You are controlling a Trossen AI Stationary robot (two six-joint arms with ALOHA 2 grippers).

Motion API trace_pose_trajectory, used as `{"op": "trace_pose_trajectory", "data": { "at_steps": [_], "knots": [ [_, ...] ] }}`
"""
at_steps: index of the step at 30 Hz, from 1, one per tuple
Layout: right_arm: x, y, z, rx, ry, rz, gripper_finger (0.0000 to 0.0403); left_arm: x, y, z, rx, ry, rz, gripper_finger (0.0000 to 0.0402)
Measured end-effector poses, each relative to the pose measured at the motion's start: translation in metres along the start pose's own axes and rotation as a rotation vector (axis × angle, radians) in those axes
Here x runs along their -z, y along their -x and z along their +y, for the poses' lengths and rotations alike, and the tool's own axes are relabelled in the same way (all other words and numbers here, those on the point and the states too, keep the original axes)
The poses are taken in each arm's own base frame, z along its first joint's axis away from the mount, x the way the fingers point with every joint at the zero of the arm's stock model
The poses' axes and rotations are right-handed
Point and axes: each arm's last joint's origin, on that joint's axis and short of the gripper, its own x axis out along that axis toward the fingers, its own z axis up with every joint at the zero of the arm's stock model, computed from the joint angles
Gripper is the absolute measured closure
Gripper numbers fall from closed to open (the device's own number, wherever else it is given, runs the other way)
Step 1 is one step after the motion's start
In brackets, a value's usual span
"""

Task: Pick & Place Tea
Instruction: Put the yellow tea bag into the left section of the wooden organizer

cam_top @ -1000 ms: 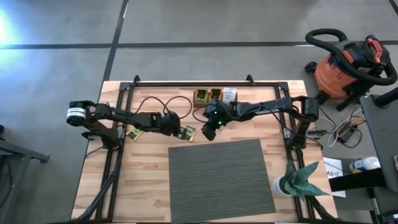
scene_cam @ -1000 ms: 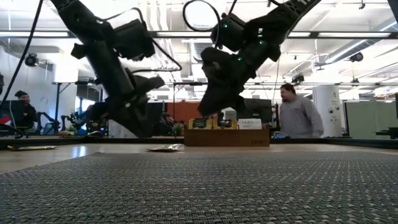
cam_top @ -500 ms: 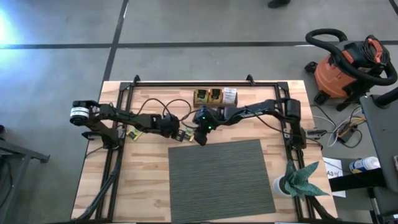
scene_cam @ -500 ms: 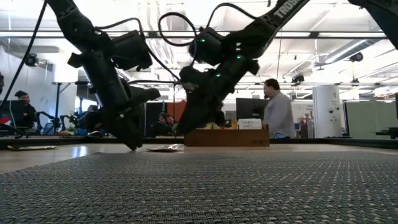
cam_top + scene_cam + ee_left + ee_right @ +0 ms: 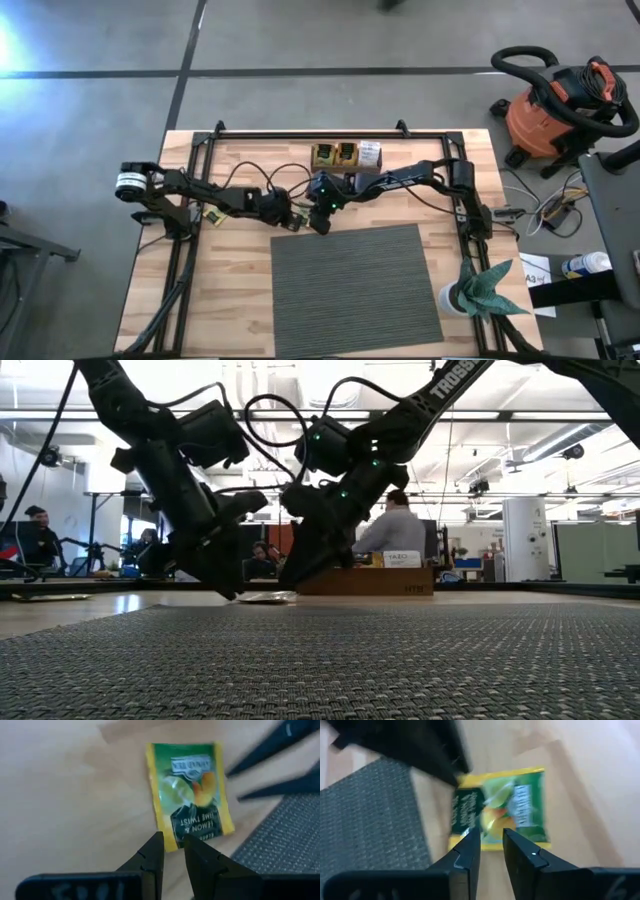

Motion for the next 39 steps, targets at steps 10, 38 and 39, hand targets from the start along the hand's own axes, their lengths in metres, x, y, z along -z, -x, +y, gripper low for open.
{"op": "trace_pose_trajectory", "data": {
  "at_steps": [10,38,39],
  "knots": [
    [-0.004,0.007,-0.016,0.062,-0.026,-0.023,0.0326,0.004,-0.007,-0.014,0.115,0.011,-0.022,0.0331],
    [0.008,0.03,0.025,0.0,-0.014,0.058,0.0329,-0.036,-0.021,0.015,0.013,-0.208,-0.117,0.0331],
    [0.008,0.031,0.025,0.001,-0.016,0.058,0.0328,-0.035,-0.022,0.015,0.017,-0.21,-0.11,0.0331]
  ]
}}
